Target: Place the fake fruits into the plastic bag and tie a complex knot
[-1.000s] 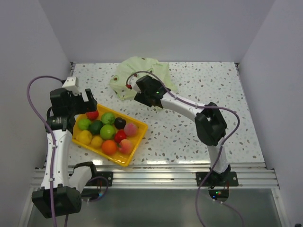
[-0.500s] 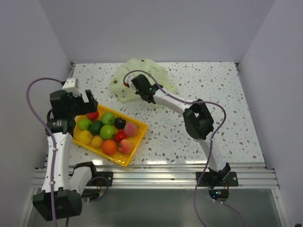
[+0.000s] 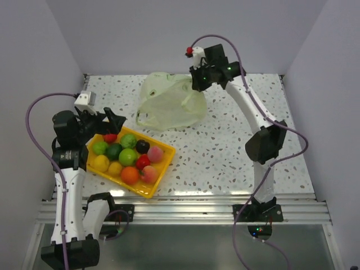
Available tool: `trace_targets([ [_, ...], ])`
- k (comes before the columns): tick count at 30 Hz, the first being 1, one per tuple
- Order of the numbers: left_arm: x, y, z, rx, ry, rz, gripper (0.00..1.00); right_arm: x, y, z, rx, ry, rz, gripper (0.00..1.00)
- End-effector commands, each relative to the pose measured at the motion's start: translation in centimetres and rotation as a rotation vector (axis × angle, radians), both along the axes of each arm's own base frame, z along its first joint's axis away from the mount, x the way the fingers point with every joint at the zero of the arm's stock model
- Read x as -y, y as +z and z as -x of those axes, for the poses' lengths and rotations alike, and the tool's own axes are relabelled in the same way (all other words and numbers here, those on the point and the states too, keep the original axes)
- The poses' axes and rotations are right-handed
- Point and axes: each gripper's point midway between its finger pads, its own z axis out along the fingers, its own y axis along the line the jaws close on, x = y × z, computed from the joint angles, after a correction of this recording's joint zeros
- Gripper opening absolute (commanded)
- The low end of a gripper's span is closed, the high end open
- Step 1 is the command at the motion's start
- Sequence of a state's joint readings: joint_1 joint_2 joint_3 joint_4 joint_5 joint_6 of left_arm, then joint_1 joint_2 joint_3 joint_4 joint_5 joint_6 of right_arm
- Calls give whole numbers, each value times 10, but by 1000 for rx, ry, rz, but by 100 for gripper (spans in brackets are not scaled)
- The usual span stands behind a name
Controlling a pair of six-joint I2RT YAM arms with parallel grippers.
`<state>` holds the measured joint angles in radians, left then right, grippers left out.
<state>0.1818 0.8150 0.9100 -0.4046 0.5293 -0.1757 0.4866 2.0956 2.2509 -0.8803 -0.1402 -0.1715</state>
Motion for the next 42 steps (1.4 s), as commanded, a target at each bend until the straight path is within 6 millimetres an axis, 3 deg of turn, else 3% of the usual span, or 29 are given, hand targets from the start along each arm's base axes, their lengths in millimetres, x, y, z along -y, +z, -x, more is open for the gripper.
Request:
trace_targets([
  [1,16,51,4,158,-76,44,100,-7,42,47,-209,50,-308,0],
  [3,21,57,5,146,-97,79,100,-12,68,59,-271,81,-469,0],
  [7,27,69,7,170,-115,121,100,3,92,65,-375,64,-703,0],
  [8,28,70,8,172,-119,126,100,6,84,66,-430,44,-735,0],
  [9,29,71,8,176,-123,132,100,8,98,65,-442,28,-804,0],
  [10,30,67,8,168,-130,135,100,17,102,64,-472,25,-854,0],
  [11,30,65,9,162,-134,137,100,21,90,66,-530,-3,-887,0],
  [12,30,62,10,159,-134,137,100,23,106,64,-534,-5,-963,0],
  [14,31,51,10,142,-134,137,100,33,99,63,-590,-29,-1025,0],
  [16,32,37,12,135,-136,144,100,36,112,62,-587,-30,-1089,0],
  [17,33,34,13,138,-142,148,100,35,104,64,-618,-34,-1103,0],
  [19,32,24,11,131,-133,163,100,33,113,63,-635,-17,-1163,0],
  [20,32,21,9,123,-125,170,100,33,103,65,-672,-27,-1184,0],
  [21,30,12,3,90,-114,186,100,31,116,66,-665,8,-1233,0],
  [24,31,-3,-11,34,-108,236,100,32,109,67,-705,-11,-1268,0],
  [29,51,-18,-30,1,-147,292,100,33,89,74,-790,-47,-1356,0],
  [36,73,-60,-50,-119,-149,351,100,34,98,80,-774,-10,-1375,0],
  [40,102,-70,-59,-164,-199,396,99,33,91,86,-778,-10,-1362,0],
  [42,111,-84,-68,-203,-191,401,96,32,84,87,-785,-16,-1348,0],
])
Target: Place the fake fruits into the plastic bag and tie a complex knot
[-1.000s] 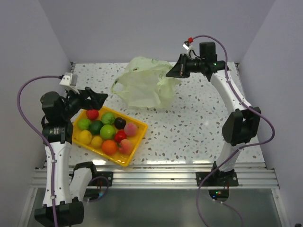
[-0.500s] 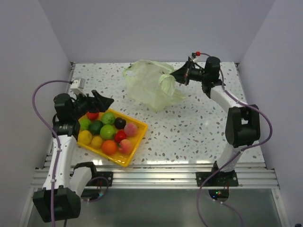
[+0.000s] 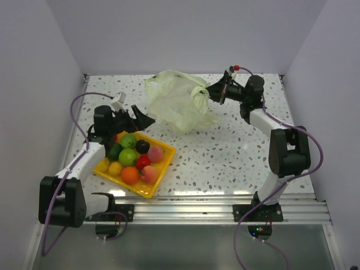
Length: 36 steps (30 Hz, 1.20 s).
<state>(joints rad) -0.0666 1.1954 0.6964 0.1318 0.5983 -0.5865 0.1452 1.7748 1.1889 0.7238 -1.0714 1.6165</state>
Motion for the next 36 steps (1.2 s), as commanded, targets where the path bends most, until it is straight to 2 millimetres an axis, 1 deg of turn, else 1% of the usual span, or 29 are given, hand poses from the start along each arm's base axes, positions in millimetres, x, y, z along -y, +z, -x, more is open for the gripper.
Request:
trace_targets([
  [1,15,3,-20,25,17,41,95,-1,17,20,83,35,-2,0],
  [2,19,-10,-25,-15,18,54,95,-3,15,21,90,41,3,0],
  [4,27,-15,-30,-42,-3,75,92,-4,12,22,84,47,7,0],
  [5,31,-21,-36,-60,-5,93,90,-4,10,23,88,47,11,0],
  [6,36,-16,-40,-49,-17,104,87,-4,9,24,90,53,15,0],
  [7,39,-13,-43,-44,-24,114,82,-5,6,25,85,56,20,0],
  [9,44,-5,-51,-22,-36,135,78,-5,0,28,87,68,34,0],
  [10,46,-2,-53,-12,-42,139,70,-5,-5,30,79,74,39,0],
  [12,48,2,-54,-1,-49,143,59,-5,-10,34,83,88,48,0],
  [13,48,4,-54,6,-51,143,48,-3,-16,36,73,91,52,0],
  [14,48,7,-51,11,-52,149,44,-3,-18,37,77,92,57,0],
  [15,48,8,-49,13,-54,156,34,-3,-20,37,72,92,60,0],
  [17,49,11,-46,17,-61,174,21,-3,-23,39,73,91,63,0],
  [18,49,9,-44,12,-57,175,8,-3,-23,40,76,91,63,0],
  [19,48,10,-44,11,-54,175,4,-3,-23,40,76,91,63,0],
  [20,47,9,-44,10,-50,171,4,-2,-22,41,76,91,62,0],
  [22,47,4,-43,-14,-44,169,42,-2,-19,42,85,86,62,0],
  [24,45,-1,-44,-38,-22,165,67,-1,-18,43,86,79,61,0],
  [25,43,-8,-43,-71,-7,156,80,-1,-18,43,88,79,61,0],
  [27,38,-17,-45,-89,23,129,92,-1,-18,43,89,75,62,0],
  [34,21,-55,-49,-186,119,28,93,-1,-15,44,97,76,60,0],
  [36,23,-55,-52,-182,110,31,93,-2,-17,45,91,78,60,0],
])
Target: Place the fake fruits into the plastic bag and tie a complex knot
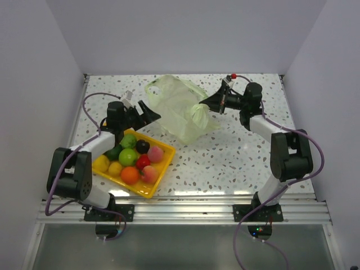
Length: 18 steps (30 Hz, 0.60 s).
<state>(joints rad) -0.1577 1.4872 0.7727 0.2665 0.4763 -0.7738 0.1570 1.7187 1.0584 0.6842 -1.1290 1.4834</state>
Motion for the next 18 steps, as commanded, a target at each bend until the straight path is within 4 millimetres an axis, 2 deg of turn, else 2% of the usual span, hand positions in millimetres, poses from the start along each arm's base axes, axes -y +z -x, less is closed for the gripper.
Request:
trace_targets([
  [1,-2,-12,-9,-8,15,-55,93,1,16,12,69,13,-5,0],
  [2,2,-9,-13,1,8,-53,92,1,16,14,73,18,-6,0],
  [4,9,-10,-16,2,-15,-46,83,1,14,15,66,25,-5,0],
  [5,13,-3,-19,17,-28,-37,76,2,16,16,68,29,-10,0],
  [6,17,5,-20,37,-50,-28,52,2,17,17,71,36,-10,0],
  [7,16,11,-19,51,-64,-47,36,3,18,18,69,39,-9,0],
  [8,18,33,-28,101,-74,-51,21,8,13,16,52,36,6,0],
  [9,19,47,-30,128,-85,-62,1,13,16,16,61,20,21,0],
  [10,15,51,-25,107,-101,-108,0,21,11,12,44,-13,52,0],
  [11,16,79,-33,157,-104,-120,0,34,-28,9,-45,-75,190,0],
  [12,12,85,-31,148,-100,-144,0,52,-25,1,-9,-130,278,0],
  [13,10,87,-23,129,-118,-176,0,62,-38,2,-7,-147,381,0],
  [14,9,99,-23,148,-122,-186,0,74,-64,12,-6,-136,522,0],
  [17,6,87,-9,85,-153,-237,0,96,-91,20,9,-136,722,0],
  [18,5,83,-6,75,-161,-246,0,109,-107,21,-10,-161,812,0],
])
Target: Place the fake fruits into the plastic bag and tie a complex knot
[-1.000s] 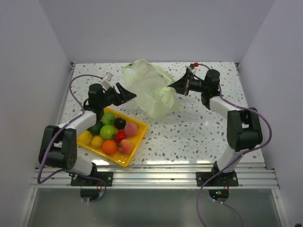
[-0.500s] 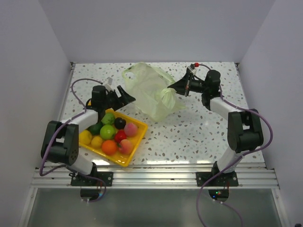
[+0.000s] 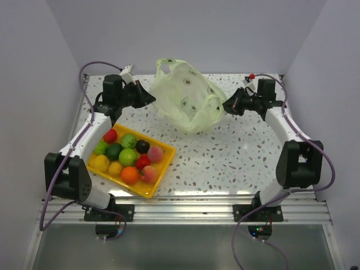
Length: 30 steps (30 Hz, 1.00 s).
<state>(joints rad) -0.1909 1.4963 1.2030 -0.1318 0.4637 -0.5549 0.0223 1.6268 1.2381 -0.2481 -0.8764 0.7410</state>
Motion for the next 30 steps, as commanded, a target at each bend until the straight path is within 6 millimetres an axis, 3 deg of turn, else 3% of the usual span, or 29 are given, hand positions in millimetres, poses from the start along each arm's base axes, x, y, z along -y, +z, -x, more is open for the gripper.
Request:
trace_targets([
  [1,-5,-25,30,-91,-62,-118,0,38,-56,48,-63,49,392,0],
  [9,19,-72,50,-142,-155,-168,0,61,-114,87,-119,129,565,0],
  [11,31,-73,55,-136,-192,-172,0,59,-119,97,-132,186,553,0],
  [14,45,-66,60,-105,-237,-192,0,49,-110,111,-107,302,501,0],
  [17,50,-59,61,-85,-262,-201,0,53,-90,108,-17,353,538,58],
  [18,50,-60,62,-86,-272,-213,0,55,-78,104,37,343,562,87],
  [19,50,-56,60,-78,-275,-216,0,58,-71,101,84,347,591,94],
  [20,50,-55,60,-76,-278,-218,0,62,-60,92,133,330,629,98],
  [26,52,-47,66,-56,-314,-212,0,71,-8,54,323,284,728,99],
  [30,54,-46,70,-67,-327,-196,0,49,-6,51,329,366,711,99],
])
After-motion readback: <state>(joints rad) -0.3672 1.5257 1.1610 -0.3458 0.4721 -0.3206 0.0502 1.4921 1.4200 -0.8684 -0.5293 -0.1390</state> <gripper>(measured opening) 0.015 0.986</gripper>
